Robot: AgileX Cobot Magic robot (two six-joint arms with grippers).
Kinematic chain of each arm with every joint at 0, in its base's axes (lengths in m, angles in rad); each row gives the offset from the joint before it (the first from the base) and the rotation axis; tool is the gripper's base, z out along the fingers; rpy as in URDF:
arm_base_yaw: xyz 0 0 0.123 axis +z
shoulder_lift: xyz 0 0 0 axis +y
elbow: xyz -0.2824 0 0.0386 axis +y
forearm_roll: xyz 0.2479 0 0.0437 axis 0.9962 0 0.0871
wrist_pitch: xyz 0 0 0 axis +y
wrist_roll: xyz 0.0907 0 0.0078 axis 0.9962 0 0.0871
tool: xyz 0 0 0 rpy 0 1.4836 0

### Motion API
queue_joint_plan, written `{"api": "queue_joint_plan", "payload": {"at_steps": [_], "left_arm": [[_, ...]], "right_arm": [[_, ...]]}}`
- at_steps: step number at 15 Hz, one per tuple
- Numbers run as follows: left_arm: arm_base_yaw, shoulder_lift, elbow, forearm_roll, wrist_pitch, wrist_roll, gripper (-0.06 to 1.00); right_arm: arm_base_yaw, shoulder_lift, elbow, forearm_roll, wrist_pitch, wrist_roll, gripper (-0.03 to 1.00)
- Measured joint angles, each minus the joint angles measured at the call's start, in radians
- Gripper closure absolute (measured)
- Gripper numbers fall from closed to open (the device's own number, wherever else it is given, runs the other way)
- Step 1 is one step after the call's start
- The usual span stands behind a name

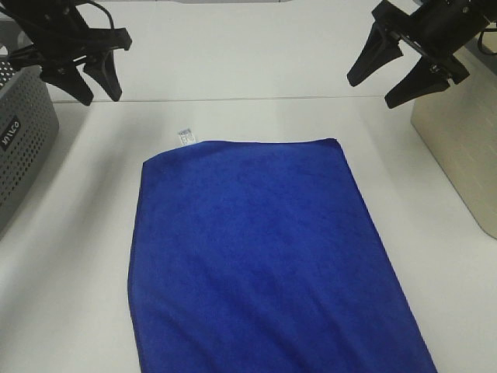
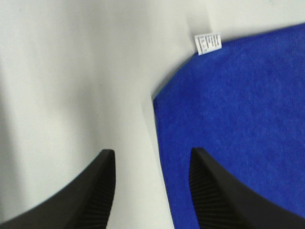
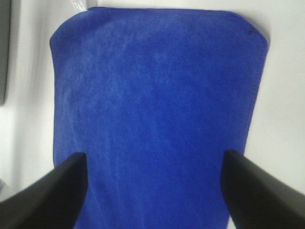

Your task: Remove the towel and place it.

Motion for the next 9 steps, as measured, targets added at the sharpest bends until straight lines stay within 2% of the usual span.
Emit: {"api": "queue_joint_plan", "payload": {"at_steps": [3, 9], "left_arm": [[0.0, 0.107, -0.099, -0.017, 0.0, 0.0, 0.5], [0.0, 0.22, -0.111, -0.056, -0.028, 0.014, 0.5]], "right_arm": [[0.0, 0.099, -0.079, -0.025, -0.06, 0.0, 0.22], [0.0, 0.283, -0.274, -0.039, -0.077, -0.009, 0.22]]}}
